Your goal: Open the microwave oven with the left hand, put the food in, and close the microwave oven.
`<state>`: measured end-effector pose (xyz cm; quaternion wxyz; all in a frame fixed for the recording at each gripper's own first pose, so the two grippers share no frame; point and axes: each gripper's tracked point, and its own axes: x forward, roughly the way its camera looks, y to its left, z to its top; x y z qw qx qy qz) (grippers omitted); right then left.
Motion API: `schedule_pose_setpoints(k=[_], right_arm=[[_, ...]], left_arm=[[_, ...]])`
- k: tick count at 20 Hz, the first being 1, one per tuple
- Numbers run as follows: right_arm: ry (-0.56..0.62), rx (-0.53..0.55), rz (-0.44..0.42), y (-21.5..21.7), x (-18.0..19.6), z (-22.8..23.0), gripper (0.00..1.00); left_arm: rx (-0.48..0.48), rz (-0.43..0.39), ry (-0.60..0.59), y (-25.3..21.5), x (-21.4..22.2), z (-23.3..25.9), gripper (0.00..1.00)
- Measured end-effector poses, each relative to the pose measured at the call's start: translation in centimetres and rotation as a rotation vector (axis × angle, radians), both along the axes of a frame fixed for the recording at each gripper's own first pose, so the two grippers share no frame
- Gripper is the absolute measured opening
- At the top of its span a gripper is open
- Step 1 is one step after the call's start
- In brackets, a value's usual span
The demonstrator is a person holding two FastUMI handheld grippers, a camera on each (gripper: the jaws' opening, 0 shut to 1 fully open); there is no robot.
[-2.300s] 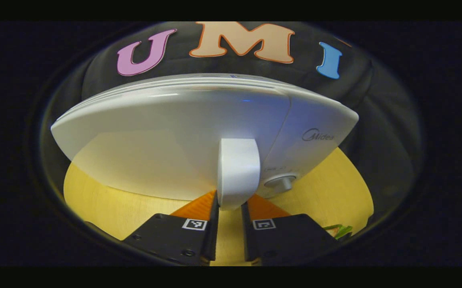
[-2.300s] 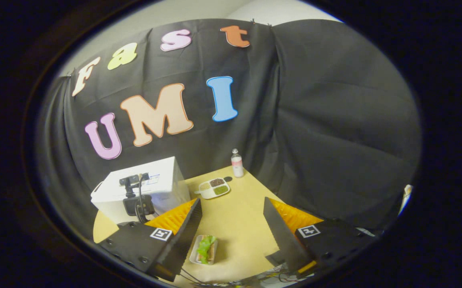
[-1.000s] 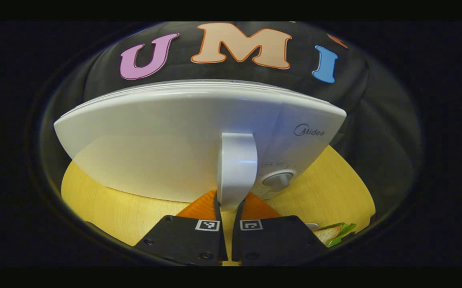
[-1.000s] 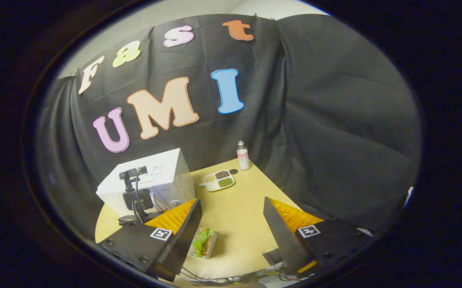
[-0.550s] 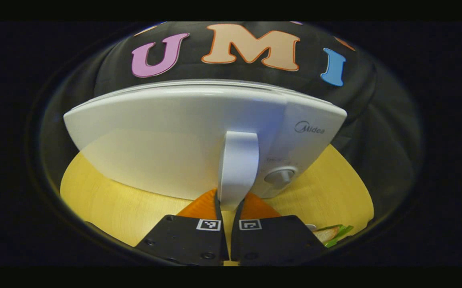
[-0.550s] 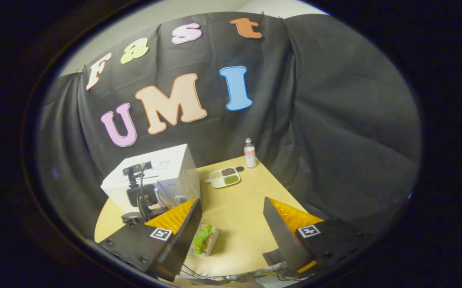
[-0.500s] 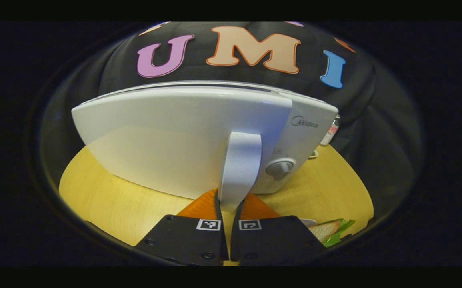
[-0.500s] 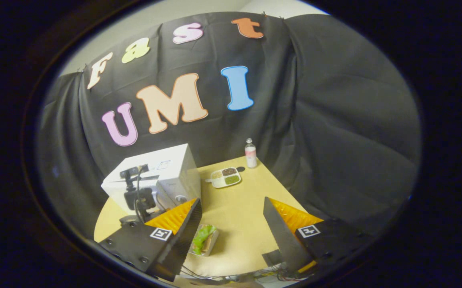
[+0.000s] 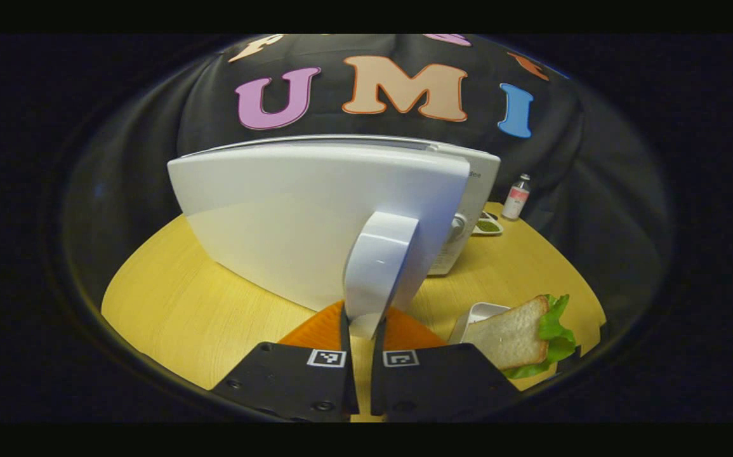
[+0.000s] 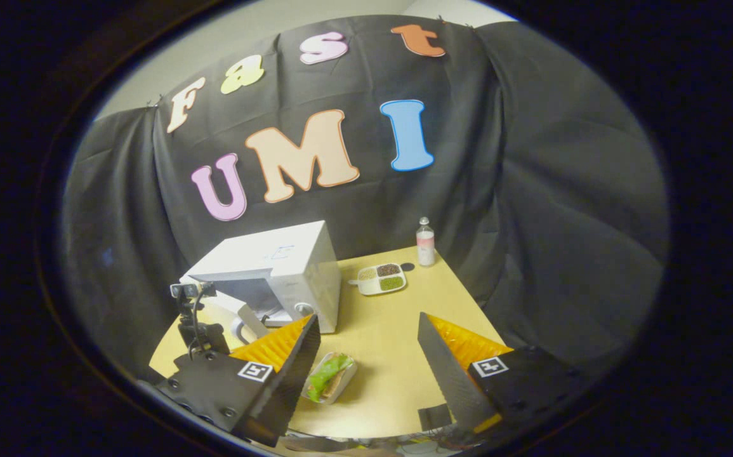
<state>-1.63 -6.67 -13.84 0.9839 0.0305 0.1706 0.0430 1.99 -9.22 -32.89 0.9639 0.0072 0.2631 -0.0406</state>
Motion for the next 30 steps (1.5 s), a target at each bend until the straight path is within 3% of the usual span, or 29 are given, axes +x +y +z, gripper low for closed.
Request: schedule_pose_setpoints(k=[3, 4, 6, 7, 8, 9, 10, 12, 14, 15, 16, 23, 27, 28, 30], right_arm=[[0.010, -0.005, 0.022, -0.2, 0.0, -0.7, 0.98], [0.014, -0.009, 0.023, -0.3, -0.1, -0.8, 0.90], [0.011, -0.011, 0.020, -0.3, -0.4, -0.8, 0.90], [0.010, -0.013, 0.018, -0.3, -0.5, -0.8, 0.90], [0.013, -0.017, 0.015, -0.3, -0.6, -1.0, 0.90], [0.016, -0.019, 0.011, -0.1, -0.6, -1.1, 0.90], [0.018, -0.021, 0.008, 0.1, -0.7, -1.2, 0.90], [0.010, -0.022, -0.002, 0.8, -0.9, -1.1, 0.90], [0.002, -0.020, -0.017, 1.8, -1.2, -0.8, 0.90], [-0.001, -0.018, -0.024, 2.4, -1.5, -0.7, 0.98], [-0.005, -0.016, -0.030, 3.0, -1.6, -0.6, 0.90], [0.010, -0.021, -0.087, 6.8, -4.4, -1.3, 0.90], [0.015, -0.032, -0.106, 8.6, -6.3, -2.0, 0.90], [0.015, -0.034, -0.110, 9.1, -6.8, -2.2, 0.98], [0.018, -0.037, -0.113, 10.0, -7.6, -2.7, 0.98]], left_arm=[[-0.001, 0.025, 0.011, 1.0, -0.9, -0.1, 0.12], [-0.012, 0.034, 0.020, 1.4, -1.5, 0.1, 0.13], [-0.052, 0.061, 0.003, 2.1, -1.9, 0.8, 0.27], [-0.061, 0.080, -0.010, 2.9, -1.8, 1.2, 0.26], [-0.076, 0.088, -0.023, 3.5, -1.8, 1.8, 0.47], [-0.088, 0.096, -0.022, 4.0, -1.9, 1.9, 0.60], [-0.098, 0.102, -0.014, 4.5, -2.2, 2.2, 0.79], [-0.107, 0.099, -0.005, 5.2, -2.7, 2.5, 0.97], [-0.101, 0.086, 0.003, 5.9, -3.4, 2.8, 1.00], [-0.092, 0.078, 0.011, 6.4, -3.8, 2.9, 1.00], [-0.089, 0.069, 0.014, 6.9, -4.4, 3.2, 1.00], [-0.066, 0.012, 0.060, 12.2, -8.7, 4.2, 1.00], [-0.046, 0.040, 0.055, 16.5, -11.3, 5.2, 1.00], [-0.052, 0.051, 0.053, 17.5, -11.8, 5.4, 1.00], [-0.059, 0.082, 0.055, 19.9, -12.7, 5.5, 1.00]])
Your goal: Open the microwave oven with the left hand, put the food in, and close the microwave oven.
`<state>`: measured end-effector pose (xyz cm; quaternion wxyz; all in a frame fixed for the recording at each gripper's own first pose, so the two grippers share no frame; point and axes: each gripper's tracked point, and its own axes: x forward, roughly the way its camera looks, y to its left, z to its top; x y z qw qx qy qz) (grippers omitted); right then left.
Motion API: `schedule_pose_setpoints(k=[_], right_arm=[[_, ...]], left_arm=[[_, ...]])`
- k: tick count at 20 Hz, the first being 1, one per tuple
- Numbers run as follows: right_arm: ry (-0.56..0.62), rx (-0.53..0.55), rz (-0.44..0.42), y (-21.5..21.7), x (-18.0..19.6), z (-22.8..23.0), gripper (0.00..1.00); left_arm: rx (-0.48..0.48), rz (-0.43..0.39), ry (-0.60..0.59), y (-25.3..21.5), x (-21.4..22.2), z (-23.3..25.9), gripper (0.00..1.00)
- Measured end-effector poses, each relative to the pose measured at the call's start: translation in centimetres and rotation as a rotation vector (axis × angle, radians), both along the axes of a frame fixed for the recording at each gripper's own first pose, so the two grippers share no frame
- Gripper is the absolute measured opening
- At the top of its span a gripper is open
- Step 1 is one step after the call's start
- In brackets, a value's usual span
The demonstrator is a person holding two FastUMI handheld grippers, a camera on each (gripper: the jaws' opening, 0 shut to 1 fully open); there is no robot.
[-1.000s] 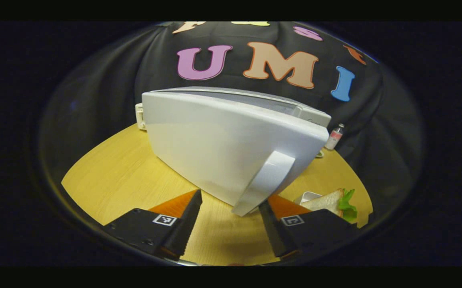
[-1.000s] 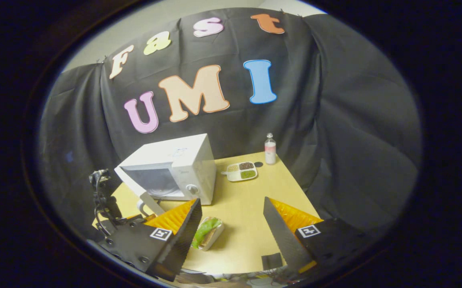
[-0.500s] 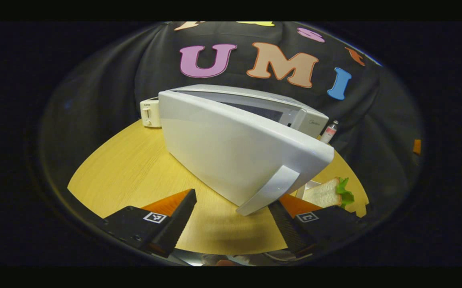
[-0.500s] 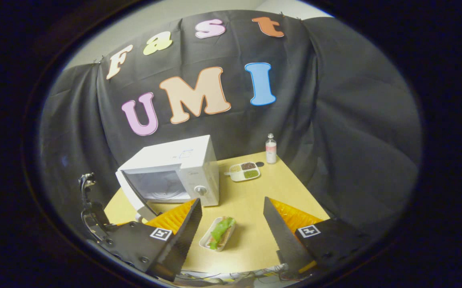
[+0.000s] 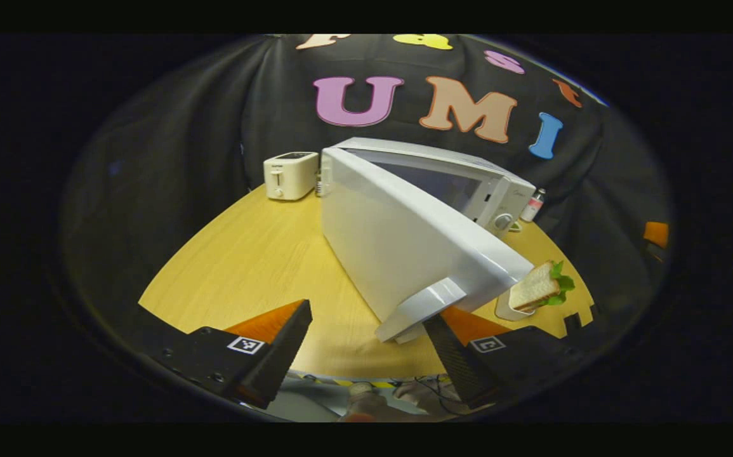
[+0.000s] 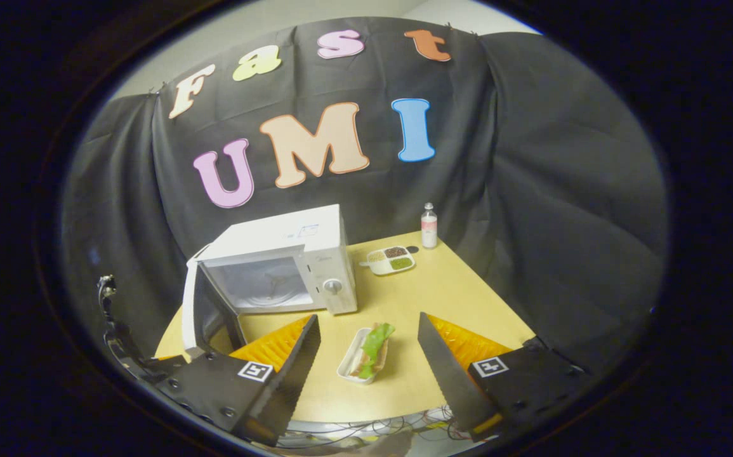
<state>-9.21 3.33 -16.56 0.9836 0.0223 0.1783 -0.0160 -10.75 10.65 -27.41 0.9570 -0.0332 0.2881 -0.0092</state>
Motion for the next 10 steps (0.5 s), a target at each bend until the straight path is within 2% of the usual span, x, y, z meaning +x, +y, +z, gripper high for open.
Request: schedule_pose_setpoints(k=[10], right_arm=[[0.035, 0.030, 0.021, 3.7, -1.7, -2.9, 0.98]], left_arm=[[-0.009, 0.163, -0.002, 10.3, -3.4, 0.6, 1.00]])
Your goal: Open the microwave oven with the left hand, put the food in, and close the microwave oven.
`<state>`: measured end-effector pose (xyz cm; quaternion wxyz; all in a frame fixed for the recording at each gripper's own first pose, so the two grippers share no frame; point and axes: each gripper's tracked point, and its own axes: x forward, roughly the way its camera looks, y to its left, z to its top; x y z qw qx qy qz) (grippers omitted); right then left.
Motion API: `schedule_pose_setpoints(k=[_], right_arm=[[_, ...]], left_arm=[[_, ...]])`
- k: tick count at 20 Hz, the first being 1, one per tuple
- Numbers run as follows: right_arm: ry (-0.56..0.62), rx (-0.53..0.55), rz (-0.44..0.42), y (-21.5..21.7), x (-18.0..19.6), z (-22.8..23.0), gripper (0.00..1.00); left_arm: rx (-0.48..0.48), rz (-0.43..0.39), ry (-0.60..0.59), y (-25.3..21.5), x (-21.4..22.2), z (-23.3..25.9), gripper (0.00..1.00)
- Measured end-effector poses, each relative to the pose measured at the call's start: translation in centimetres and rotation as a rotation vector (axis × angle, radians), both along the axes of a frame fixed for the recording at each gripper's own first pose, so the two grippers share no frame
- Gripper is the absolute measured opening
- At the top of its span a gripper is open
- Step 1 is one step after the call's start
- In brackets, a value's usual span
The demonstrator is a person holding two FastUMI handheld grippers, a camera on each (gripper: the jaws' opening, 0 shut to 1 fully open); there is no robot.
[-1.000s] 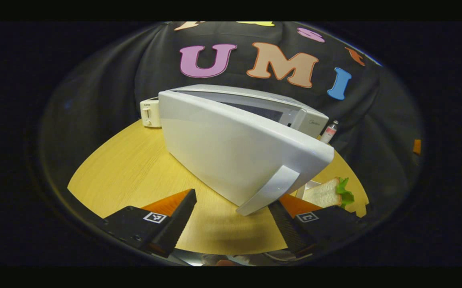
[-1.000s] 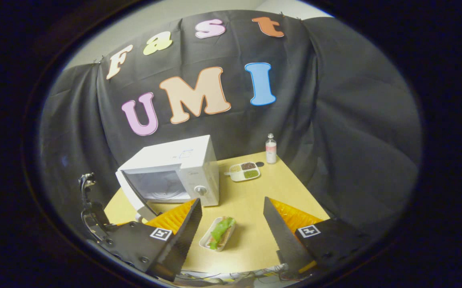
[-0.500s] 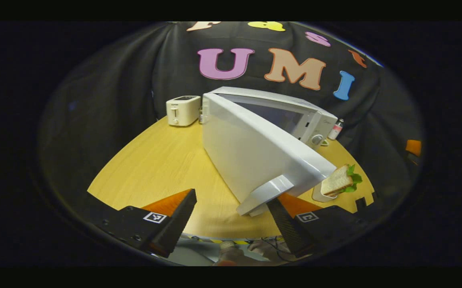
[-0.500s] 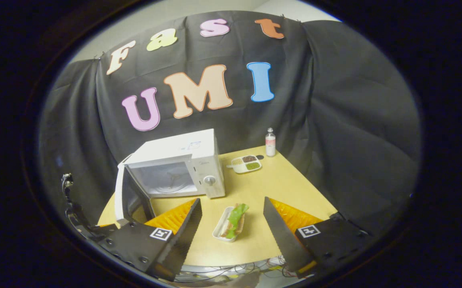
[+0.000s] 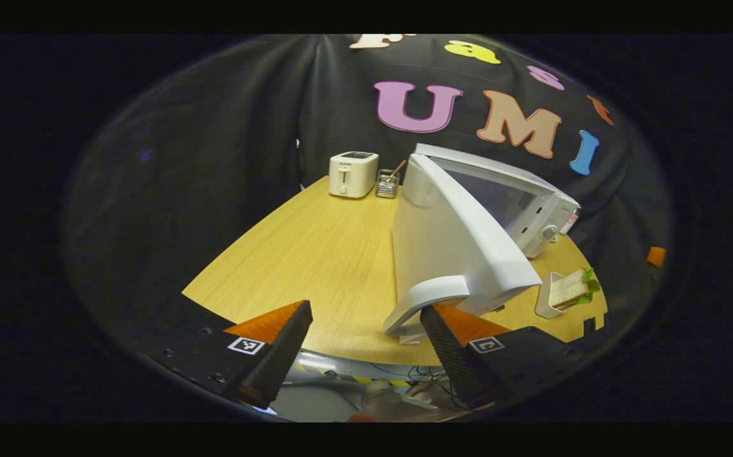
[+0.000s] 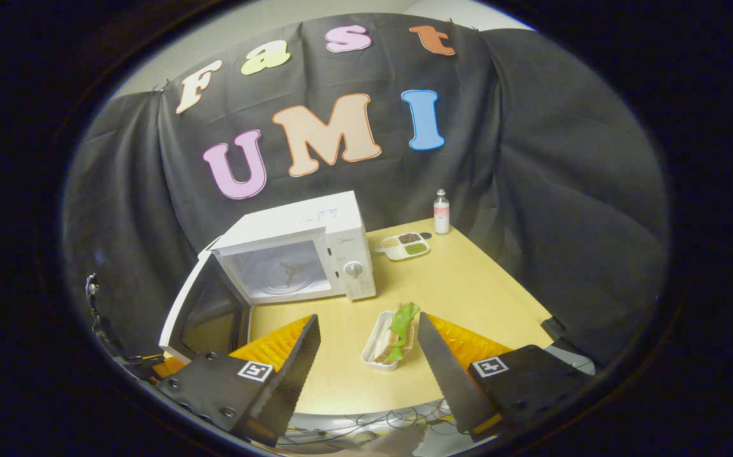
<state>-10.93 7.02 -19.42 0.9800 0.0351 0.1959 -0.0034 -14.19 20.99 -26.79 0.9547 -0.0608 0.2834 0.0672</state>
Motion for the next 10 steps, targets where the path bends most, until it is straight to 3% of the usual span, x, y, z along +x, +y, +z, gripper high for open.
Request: schedule_pose_setpoints(k=[4, 5, 10], right_arm=[[0.023, -0.013, -0.001, 0.2, -0.4, -0.9, 0.98], [0.026, -0.019, -0.003, 0.2, -0.5, -1.0, 0.90], [0.050, -0.020, -0.020, 0.1, -0.9, -2.1, 0.91]], left_arm=[[-0.026, 0.031, -0.007, 2.0, -0.3, -0.1, 1.00], [-0.024, 0.031, -0.008, 2.4, -0.4, -0.1, 1.00], [-0.009, 0.038, -0.007, 3.5, -0.7, -0.2, 1.00]])
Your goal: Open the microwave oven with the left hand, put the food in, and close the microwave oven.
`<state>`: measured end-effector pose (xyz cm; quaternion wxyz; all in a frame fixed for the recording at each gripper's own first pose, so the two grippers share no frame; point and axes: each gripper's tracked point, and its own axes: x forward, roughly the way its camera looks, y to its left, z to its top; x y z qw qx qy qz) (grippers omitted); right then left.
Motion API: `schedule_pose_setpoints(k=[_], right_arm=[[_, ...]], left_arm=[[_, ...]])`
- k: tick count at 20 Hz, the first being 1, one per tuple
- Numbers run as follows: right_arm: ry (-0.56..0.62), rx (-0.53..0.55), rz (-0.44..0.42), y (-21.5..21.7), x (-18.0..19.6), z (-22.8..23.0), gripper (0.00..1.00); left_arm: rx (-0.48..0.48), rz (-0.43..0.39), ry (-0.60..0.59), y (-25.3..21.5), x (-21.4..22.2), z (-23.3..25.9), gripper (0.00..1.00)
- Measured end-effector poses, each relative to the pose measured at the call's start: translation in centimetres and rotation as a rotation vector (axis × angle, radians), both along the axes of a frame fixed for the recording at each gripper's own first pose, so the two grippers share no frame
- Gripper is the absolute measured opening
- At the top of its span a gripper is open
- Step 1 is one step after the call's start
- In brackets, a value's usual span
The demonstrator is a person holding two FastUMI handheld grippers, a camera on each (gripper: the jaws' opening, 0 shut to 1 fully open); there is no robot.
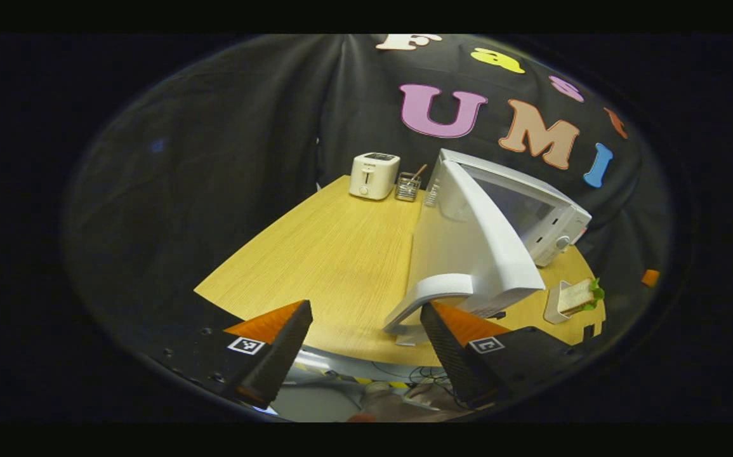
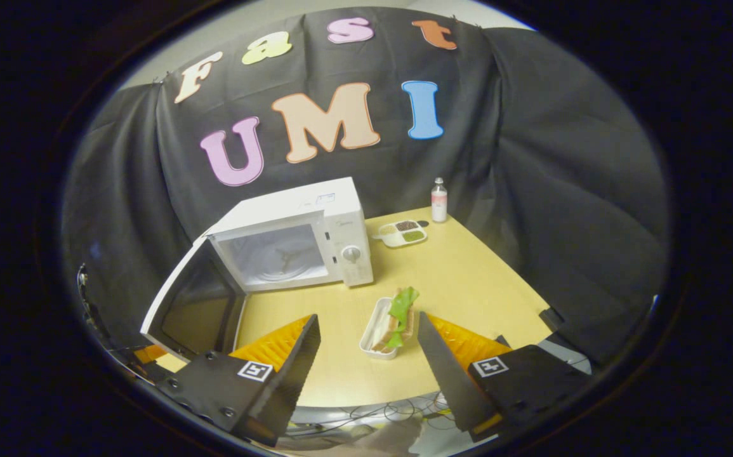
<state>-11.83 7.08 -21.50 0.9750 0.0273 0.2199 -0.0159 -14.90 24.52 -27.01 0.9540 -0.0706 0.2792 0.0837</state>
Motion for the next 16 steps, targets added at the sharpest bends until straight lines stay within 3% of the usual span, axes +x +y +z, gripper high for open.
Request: schedule_pose_setpoints(k=[7, 13, 14, 15, 16], right_arm=[[0.075, 0.032, -0.003, -0.1, 0.7, -2.5, 0.90], [0.203, 0.105, 0.011, -1.1, 2.7, -5.4, 0.90], [0.227, 0.113, 0.017, -1.4, 3.2, -5.8, 0.98], [0.248, 0.120, 0.023, -1.9, 3.9, -6.3, 0.89], [0.272, 0.122, 0.022, -2.4, 4.5, -6.6, 0.89]], left_arm=[[0.096, 0.065, -0.025, 3.5, -0.2, 1.3, 1.00], [0.120, 0.267, -0.104, 6.7, -1.0, 4.9, 0.98], [0.122, 0.307, -0.117, 7.0, -1.3, 5.6, 0.97], [0.124, 0.340, -0.131, 7.0, -1.6, 6.2, 0.97], [0.130, 0.370, -0.141, 6.9, -1.9, 6.9, 0.97]])
